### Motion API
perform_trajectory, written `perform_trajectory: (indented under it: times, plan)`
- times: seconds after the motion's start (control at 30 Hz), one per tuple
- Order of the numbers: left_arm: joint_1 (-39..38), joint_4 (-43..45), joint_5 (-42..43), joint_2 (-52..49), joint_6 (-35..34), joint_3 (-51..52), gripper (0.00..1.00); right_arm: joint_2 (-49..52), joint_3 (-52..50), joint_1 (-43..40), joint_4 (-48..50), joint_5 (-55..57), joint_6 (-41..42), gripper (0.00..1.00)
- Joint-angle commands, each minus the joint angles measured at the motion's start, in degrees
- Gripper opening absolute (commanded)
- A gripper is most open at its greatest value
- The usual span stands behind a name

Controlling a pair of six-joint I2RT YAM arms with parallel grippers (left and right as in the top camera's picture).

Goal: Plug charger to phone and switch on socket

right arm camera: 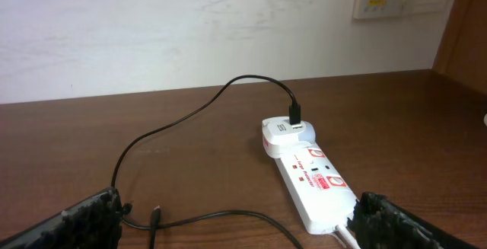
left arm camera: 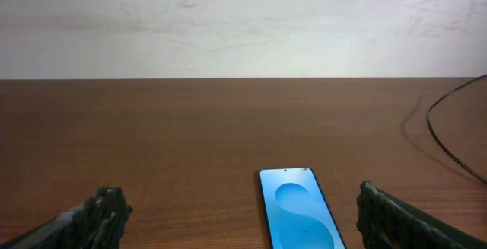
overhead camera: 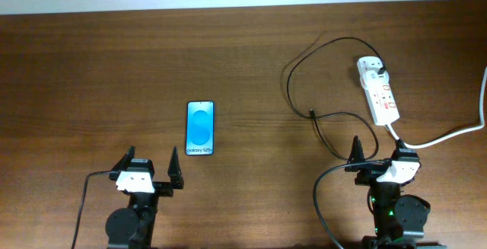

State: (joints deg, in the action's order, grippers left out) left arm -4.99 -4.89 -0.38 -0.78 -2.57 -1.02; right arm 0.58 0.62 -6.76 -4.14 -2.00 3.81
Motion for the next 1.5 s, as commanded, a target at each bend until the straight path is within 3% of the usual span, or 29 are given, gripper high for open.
perform_trajectory:
  times: [0.0,0.93,1.1,1.27,1.47]
  plan:
    - [0.3,0.1,0.6,0.1,0.9,0.5,0.99,-0.1,-0.3,-0.4,-0.3,0.3,-0.4,0.98]
    - [0.3,-0.4,1.8,0.1,0.9,0.1,0.99,-0.1,-0.3,-0.4,-0.3,0.3,-0.4,0.99]
    - [0.3,-13.8,2.6,0.1,0.9,-9.4,0.99,-0.1,-0.3,-0.4,-0.3,0.3,-0.4,0.98]
    - [0.3,-21.3,2.6,-0.7,0.9,-20.0,0.99,-0.1,-0.3,-0.4,-0.3,0.3,-0.4,0.98]
    - [0.3,-23.6,9.6,-17.9,0.9,-32.7,0.99,-0.1,-0.3,-0.4,-0.3,0.3,-0.4,0.98]
